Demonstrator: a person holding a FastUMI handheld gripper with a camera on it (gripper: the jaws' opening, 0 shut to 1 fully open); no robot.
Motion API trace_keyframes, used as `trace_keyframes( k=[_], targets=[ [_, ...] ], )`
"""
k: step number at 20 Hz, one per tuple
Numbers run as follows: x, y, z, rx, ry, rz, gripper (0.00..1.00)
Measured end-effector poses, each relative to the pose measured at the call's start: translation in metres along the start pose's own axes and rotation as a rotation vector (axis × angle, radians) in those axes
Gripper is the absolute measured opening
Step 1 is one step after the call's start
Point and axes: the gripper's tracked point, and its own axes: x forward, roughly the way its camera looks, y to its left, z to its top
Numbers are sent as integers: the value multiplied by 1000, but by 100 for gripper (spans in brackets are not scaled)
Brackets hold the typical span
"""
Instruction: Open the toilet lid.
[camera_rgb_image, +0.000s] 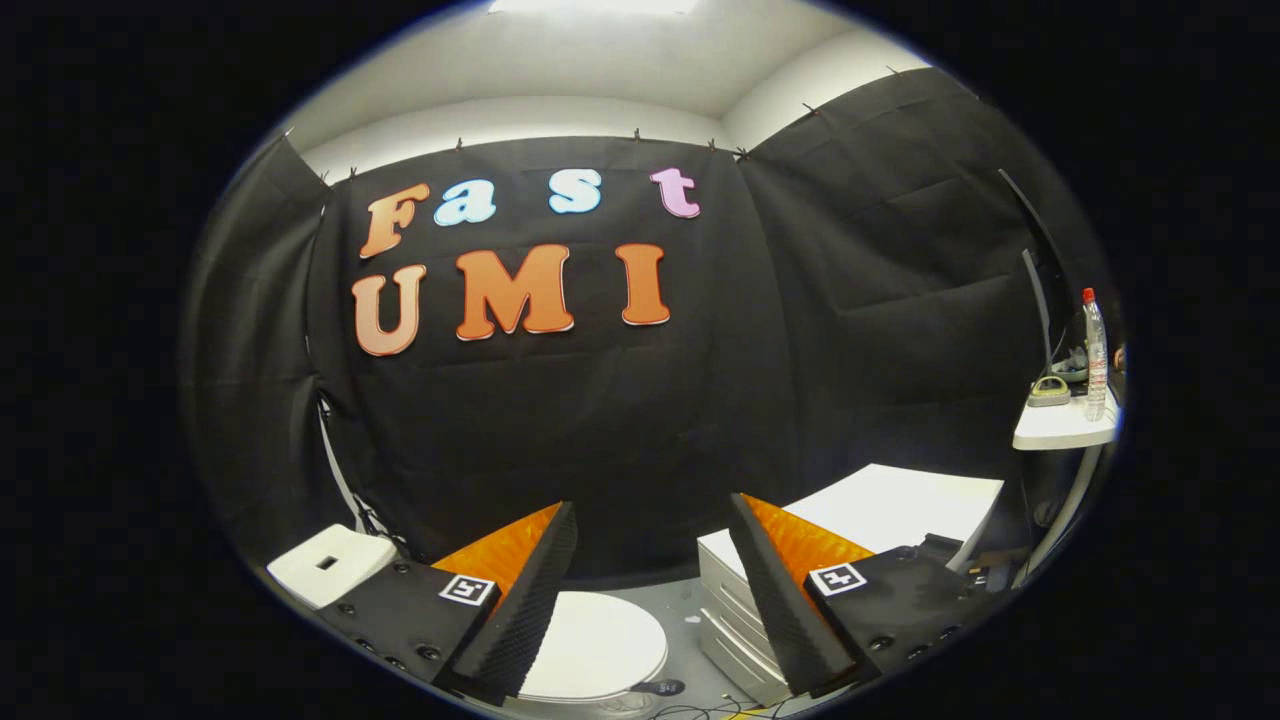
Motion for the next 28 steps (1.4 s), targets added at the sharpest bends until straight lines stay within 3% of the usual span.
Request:
trace_keyframes(
  k=[5,12,21,28],
  targets=[
    [13,0,-79,-27,87,-23,98],
    [27,-11,-172,157,153,-72,98],
    [19,-56,-322,310,388,-170,99],
    [20,-64,-392,535,469,-196,98]
  ],
)
